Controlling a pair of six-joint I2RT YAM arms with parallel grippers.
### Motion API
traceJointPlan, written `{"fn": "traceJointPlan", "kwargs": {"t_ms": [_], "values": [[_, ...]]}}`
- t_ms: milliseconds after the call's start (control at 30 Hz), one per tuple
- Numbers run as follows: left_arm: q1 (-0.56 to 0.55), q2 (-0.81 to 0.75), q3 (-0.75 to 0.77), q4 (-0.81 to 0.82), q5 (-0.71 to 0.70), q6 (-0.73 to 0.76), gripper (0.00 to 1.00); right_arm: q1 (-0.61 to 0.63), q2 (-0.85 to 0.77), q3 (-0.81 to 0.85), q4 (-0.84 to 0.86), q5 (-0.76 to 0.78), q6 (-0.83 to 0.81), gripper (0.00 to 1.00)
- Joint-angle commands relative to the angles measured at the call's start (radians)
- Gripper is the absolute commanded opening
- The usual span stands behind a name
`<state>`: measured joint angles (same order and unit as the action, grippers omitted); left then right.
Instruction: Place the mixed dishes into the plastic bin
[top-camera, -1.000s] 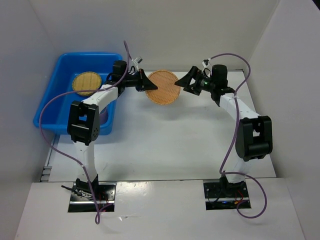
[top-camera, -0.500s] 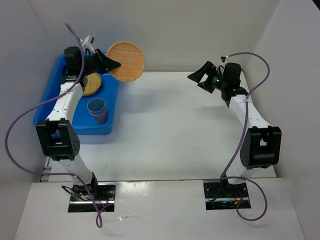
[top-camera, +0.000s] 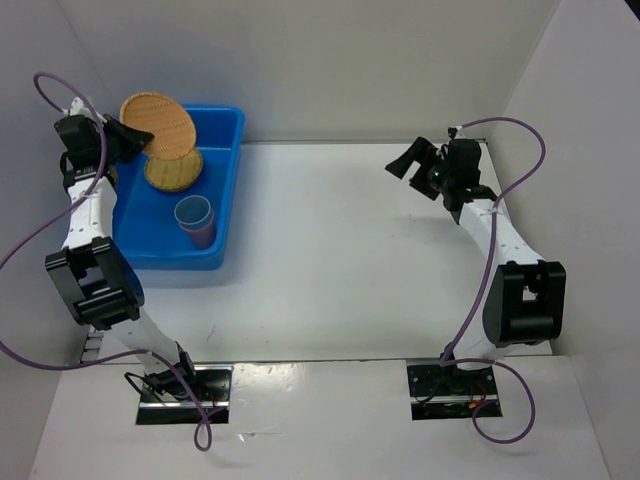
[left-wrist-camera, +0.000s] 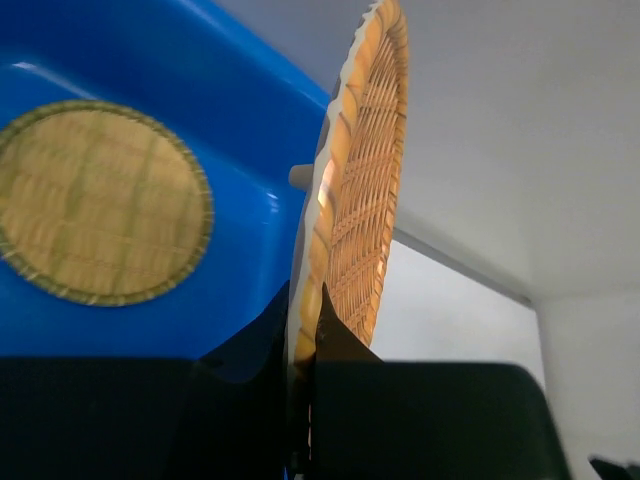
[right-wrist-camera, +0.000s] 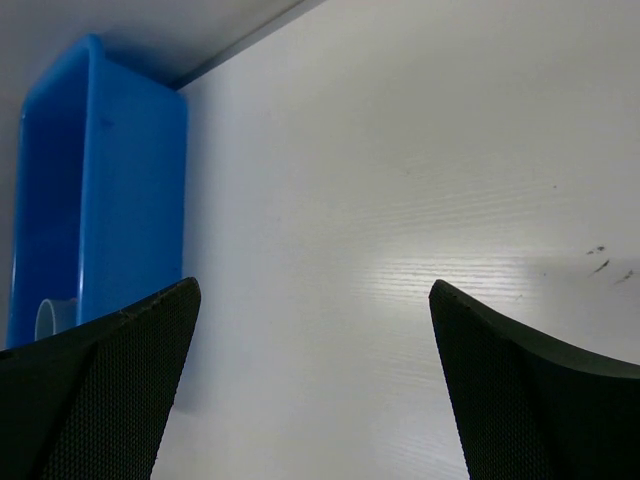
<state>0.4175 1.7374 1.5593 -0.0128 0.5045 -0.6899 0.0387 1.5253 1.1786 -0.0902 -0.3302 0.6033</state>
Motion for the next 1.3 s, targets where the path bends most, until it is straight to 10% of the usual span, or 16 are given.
{"fn": "traceJointPlan", "kwargs": {"t_ms": [0, 733, 833, 867, 1000, 1267], "values": [[-0.008, -0.001, -0.07, 0.125, -0.168, -0.054, 0.0, 0.003, -0.028, -0.011, 0.041, 0.055, -0.027, 1.0], [0.001, 0.369, -0.148, 0.473, -0.276, -0.388, 0.0, 0.021, 0.098, 0.01, 0.049, 0.131, -0.06, 0.99], [0.001, 0.387, -0.148, 0.473, -0.241, -0.398, 0.16, 0.021, 0.107, 0.019, 0.049, 0.131, -0.06, 0.99], [0.001, 0.387, -0.148, 0.464, -0.232, -0.387, 0.41, 0.03, 0.107, 0.019, 0.049, 0.12, -0.069, 0.99], [0.001, 0.343, -0.172, 0.433, -0.231, -0.361, 0.82, 0.03, 0.107, 0.019, 0.049, 0.099, -0.069, 0.99], [-0.019, 0.213, -0.091, 0.149, -0.366, -0.171, 1.0, 0.049, 0.076, 0.019, 0.049, 0.089, -0.069, 0.99]]}}
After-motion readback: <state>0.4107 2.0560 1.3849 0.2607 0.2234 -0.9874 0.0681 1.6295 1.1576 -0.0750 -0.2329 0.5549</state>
